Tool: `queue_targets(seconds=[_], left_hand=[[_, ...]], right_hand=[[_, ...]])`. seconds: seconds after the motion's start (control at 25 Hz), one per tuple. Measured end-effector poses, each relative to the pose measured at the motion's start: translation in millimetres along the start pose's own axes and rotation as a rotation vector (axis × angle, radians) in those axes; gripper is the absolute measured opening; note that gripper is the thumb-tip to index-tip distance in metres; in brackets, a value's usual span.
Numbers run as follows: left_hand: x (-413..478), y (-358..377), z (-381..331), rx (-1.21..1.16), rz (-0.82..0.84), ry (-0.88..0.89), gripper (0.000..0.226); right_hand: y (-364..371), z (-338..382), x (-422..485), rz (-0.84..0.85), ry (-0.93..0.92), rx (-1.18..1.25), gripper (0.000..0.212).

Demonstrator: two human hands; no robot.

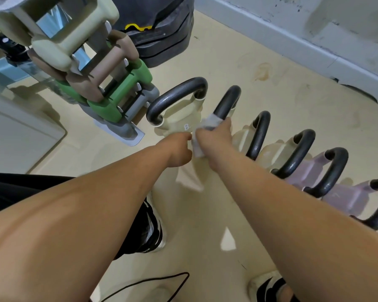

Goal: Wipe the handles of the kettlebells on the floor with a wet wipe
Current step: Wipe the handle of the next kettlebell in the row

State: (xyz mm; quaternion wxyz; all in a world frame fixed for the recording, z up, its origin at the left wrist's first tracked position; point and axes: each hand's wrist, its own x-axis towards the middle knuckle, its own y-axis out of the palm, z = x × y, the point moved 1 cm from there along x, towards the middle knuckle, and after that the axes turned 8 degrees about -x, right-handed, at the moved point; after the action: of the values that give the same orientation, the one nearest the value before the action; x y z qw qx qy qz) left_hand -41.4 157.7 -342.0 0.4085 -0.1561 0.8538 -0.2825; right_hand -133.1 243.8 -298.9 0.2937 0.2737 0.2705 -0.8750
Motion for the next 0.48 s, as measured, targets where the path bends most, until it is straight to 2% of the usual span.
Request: queue_targets(seconds=[0.08, 0.16, 0.24, 0.32, 0.36, 0.48], left_hand=[[-3, 1, -1, -0.005, -0.007, -0.006, 0.060], [-7, 2, -4, -0.020, -0.012, -0.019, 0.067], [-10, 0, -10, -0.046, -0.066, 0.006, 0.062], [-13, -5, -18, -0.099, -0.141, 0.064, 0.044], [-15, -8, -23, -0.155, -0.185, 0.077, 0.039], [-15, -17, -36, -0.455, -0.340, 0.066, 0.024]], right_hand=[[2, -22, -19, 0.068, -0.092, -0.191, 0.087], [-1, -45, -20, 0.116, -0.141, -0.283, 0.089], [-6, -36, -10, 0.119, -0.141, -0.195, 0.071], [-10, -8, -6, 0.077, -0.055, -0.017, 0.045], [-13, 9, -1, 0.036, -0.006, 0.036, 0.040], [-29, 40, 22, -0.002, 0.096, -0.036, 0.057]])
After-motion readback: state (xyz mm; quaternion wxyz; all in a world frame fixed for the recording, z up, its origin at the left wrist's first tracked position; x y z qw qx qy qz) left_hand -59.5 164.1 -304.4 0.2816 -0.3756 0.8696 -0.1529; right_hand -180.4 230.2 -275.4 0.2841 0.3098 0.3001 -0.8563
